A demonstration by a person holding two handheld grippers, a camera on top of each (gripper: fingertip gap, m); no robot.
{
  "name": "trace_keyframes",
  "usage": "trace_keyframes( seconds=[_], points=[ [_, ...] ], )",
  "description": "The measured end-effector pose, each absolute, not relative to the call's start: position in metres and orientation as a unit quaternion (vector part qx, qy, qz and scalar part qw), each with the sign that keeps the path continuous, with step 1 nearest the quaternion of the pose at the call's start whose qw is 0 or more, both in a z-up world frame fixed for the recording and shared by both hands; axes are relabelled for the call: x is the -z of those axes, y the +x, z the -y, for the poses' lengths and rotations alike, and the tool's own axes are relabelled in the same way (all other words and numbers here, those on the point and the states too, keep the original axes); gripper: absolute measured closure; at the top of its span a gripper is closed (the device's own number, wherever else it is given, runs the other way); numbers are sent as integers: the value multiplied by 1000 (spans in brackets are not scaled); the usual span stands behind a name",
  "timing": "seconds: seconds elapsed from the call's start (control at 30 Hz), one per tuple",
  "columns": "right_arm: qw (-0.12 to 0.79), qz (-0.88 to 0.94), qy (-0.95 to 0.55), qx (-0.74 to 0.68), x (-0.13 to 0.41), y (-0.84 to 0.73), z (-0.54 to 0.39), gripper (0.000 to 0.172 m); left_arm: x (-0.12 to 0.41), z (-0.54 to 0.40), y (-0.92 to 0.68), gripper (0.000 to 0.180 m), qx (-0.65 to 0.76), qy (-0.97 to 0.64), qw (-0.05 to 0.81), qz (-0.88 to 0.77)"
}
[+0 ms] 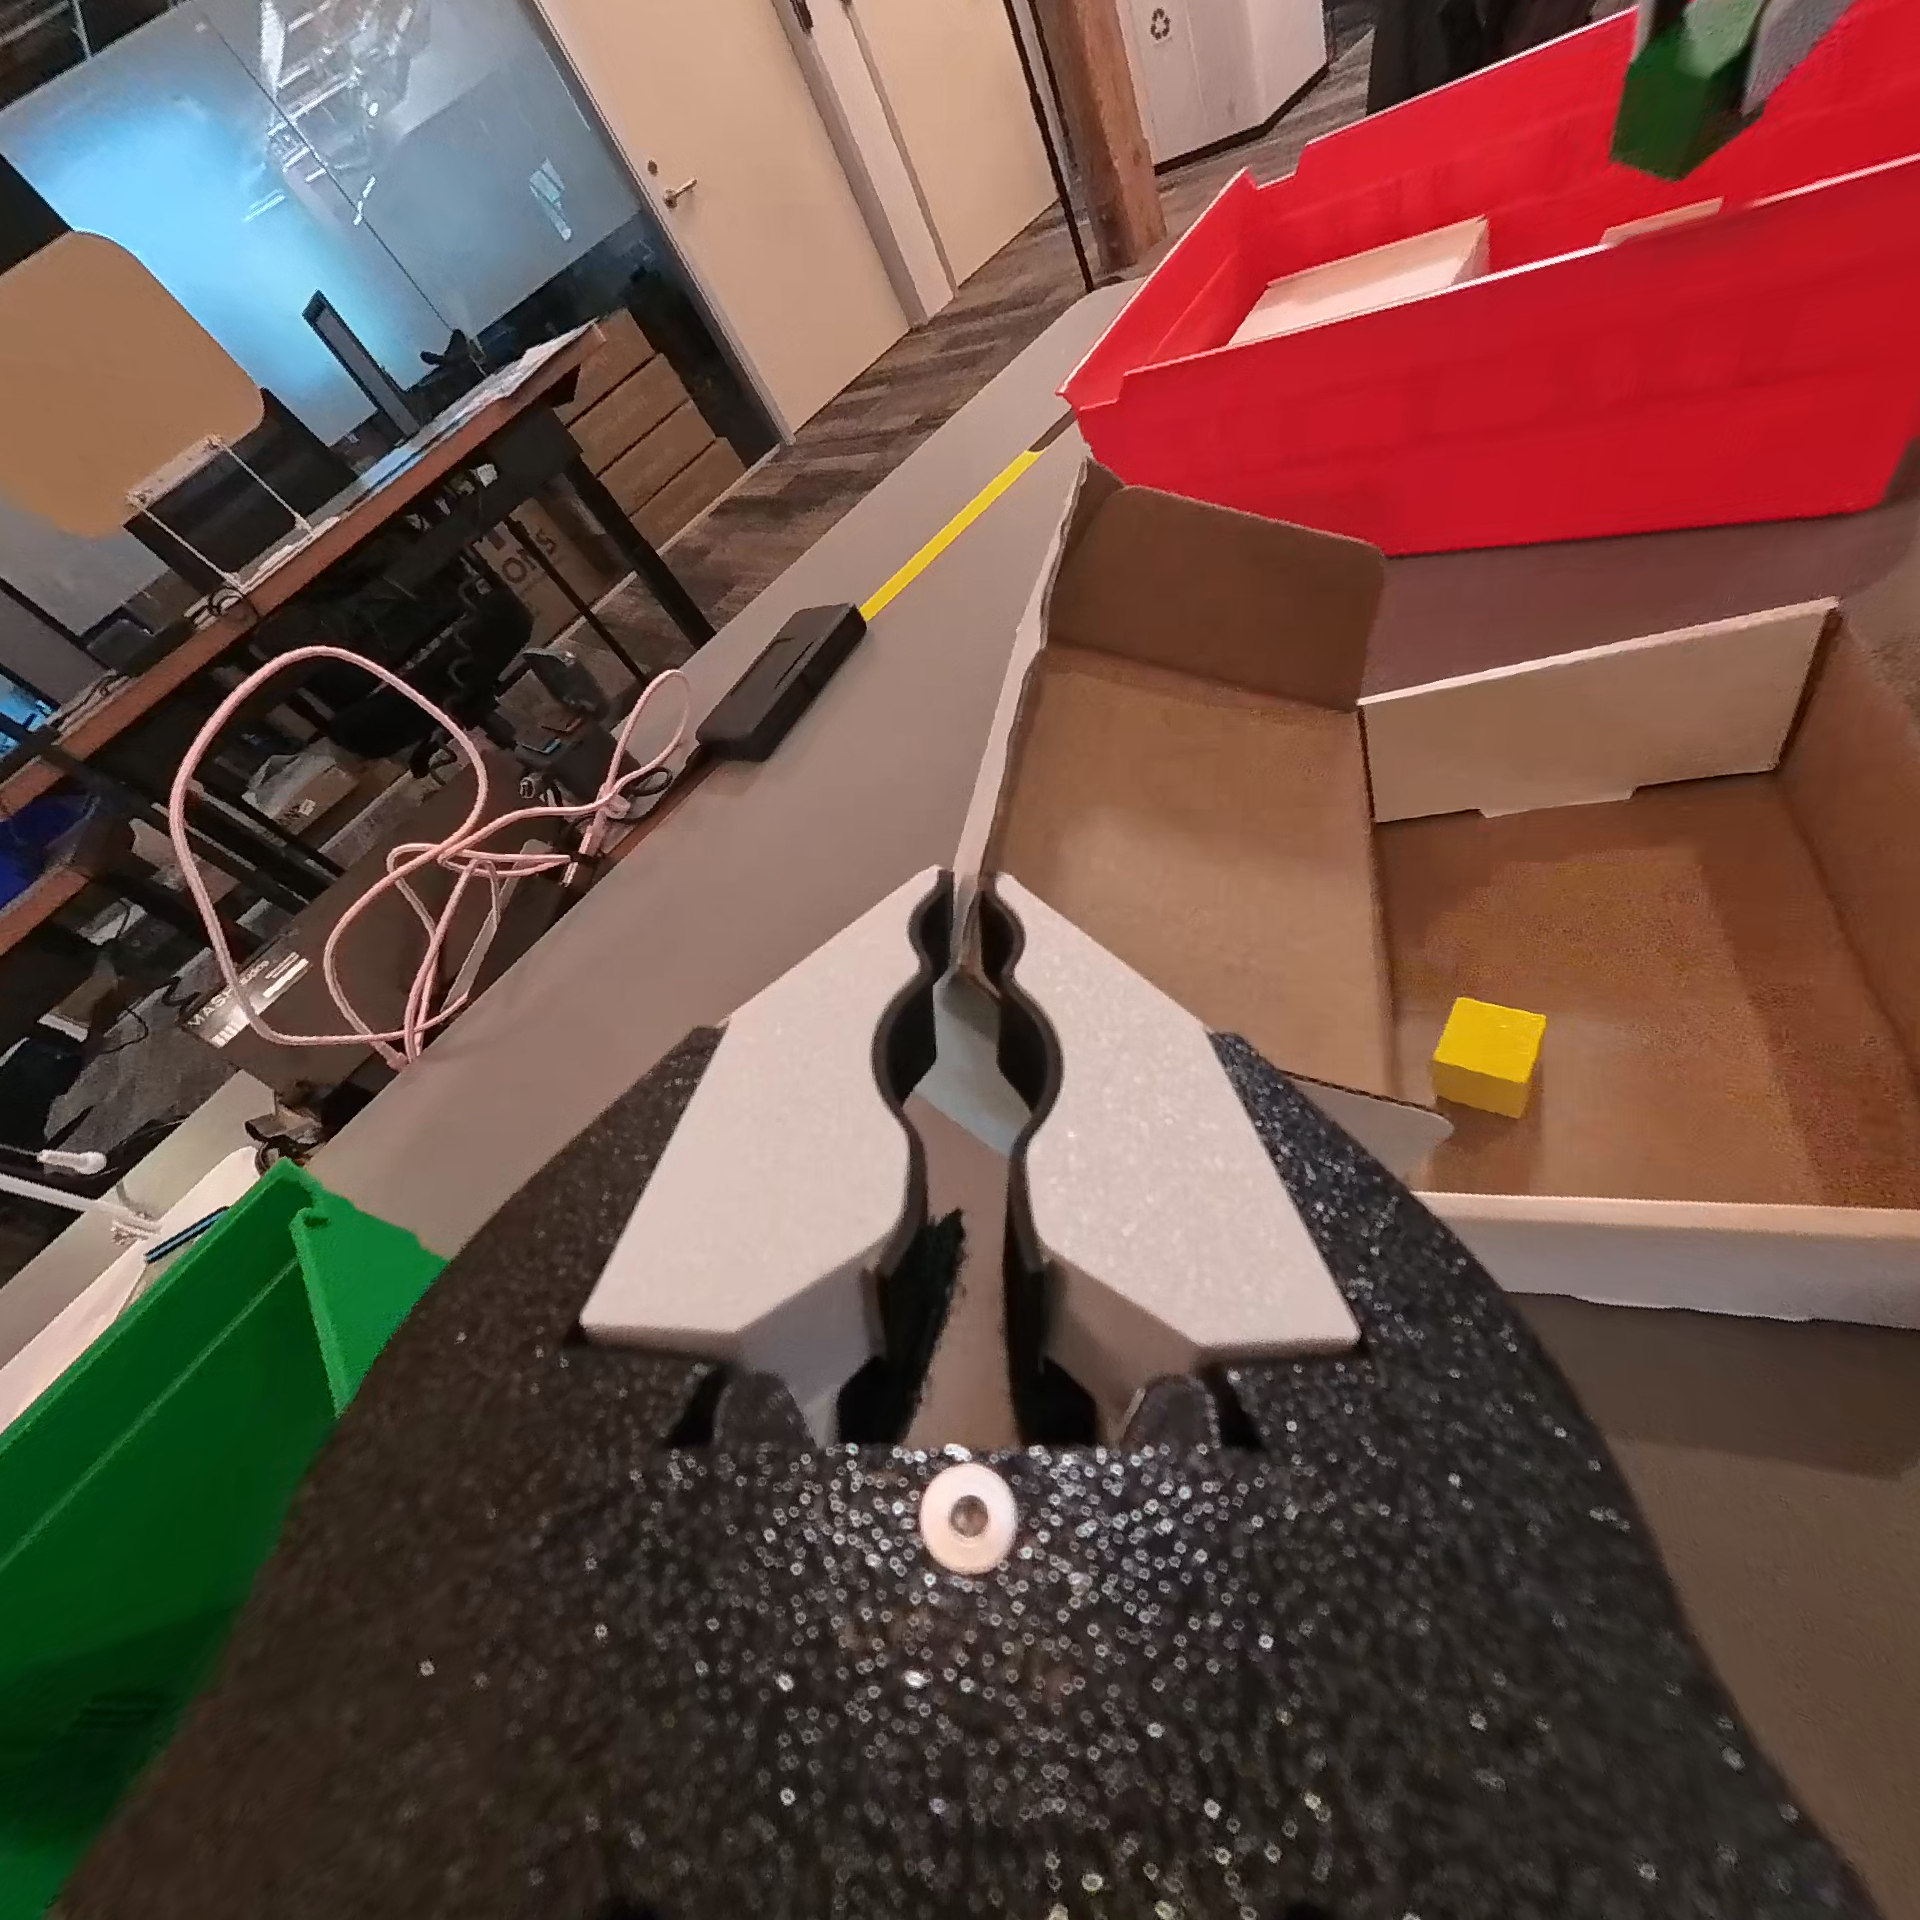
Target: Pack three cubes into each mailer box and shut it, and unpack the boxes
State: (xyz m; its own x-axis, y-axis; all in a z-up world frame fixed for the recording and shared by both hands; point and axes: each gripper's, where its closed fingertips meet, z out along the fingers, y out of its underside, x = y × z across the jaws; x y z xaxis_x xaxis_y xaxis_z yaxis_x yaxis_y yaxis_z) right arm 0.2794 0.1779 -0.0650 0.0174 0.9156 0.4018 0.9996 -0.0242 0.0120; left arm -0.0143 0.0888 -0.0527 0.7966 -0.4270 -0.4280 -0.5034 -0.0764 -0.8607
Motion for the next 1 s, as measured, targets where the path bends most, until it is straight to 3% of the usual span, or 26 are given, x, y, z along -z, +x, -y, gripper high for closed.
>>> trace_keyframes(
  seconds=[0.2,0.67,0.8,1.0],
  points=[
    [31,622,-773,121,134,341,-210,145,55,-89,-15,178,-23,-739,595,-314],
    [42,612,-784,95,173,347,-228,146,57,-90,-16,178,-19,-742,593,-313],
    [76,584,-801,104,156,344,-232,123,57,-89,-16,178,-19,-742,592,-314],
    [270,605,-742,101,58,286,-217,118,57,-89,-16,178,-18,-742,592,-315]
  ],
)
